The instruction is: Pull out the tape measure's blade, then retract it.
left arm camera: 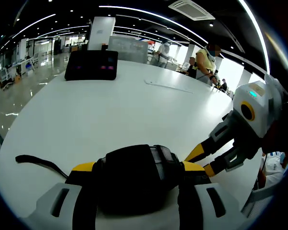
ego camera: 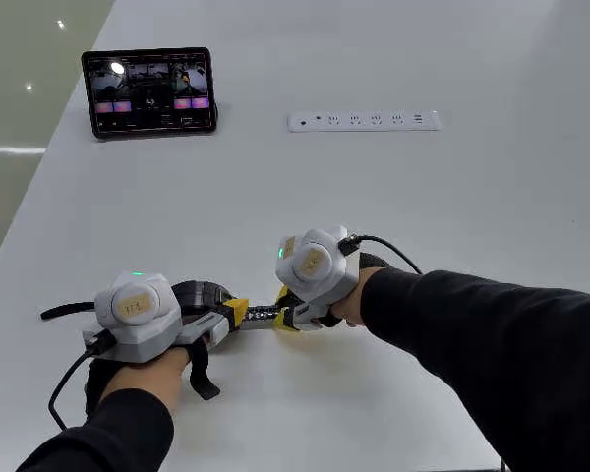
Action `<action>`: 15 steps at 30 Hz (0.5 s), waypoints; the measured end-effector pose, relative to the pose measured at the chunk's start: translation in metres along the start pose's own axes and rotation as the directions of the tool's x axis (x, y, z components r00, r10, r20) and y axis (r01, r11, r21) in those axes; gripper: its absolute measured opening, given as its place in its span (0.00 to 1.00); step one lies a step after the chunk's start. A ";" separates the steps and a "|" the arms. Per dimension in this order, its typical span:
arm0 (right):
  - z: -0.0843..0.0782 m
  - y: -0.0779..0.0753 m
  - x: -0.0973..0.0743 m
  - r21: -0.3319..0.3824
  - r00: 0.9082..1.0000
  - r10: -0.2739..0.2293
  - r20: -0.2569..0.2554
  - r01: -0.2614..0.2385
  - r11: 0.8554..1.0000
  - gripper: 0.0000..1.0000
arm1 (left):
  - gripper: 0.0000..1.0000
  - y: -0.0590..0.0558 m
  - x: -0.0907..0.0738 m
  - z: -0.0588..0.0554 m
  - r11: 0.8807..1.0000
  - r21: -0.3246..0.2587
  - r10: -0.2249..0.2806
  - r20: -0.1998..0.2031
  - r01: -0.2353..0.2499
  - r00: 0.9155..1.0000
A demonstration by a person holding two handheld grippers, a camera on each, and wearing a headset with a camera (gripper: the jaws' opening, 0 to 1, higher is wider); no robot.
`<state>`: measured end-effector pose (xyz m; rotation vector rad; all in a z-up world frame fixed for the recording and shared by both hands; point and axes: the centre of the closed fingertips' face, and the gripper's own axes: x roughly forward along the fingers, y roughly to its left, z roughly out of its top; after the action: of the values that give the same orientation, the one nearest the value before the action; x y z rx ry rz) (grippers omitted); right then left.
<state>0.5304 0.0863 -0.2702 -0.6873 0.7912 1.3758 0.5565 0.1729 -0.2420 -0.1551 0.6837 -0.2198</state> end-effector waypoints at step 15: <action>0.009 0.000 0.006 0.009 1.000 -0.002 0.016 0.002 1.000 0.10 | 0.63 0.000 0.000 0.000 1.000 -0.001 0.000 -0.001 0.000 1.000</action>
<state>0.5310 0.0969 -0.2703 -0.6690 0.7840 1.3734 0.5560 0.1726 -0.2418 -0.1562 0.6850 -0.2198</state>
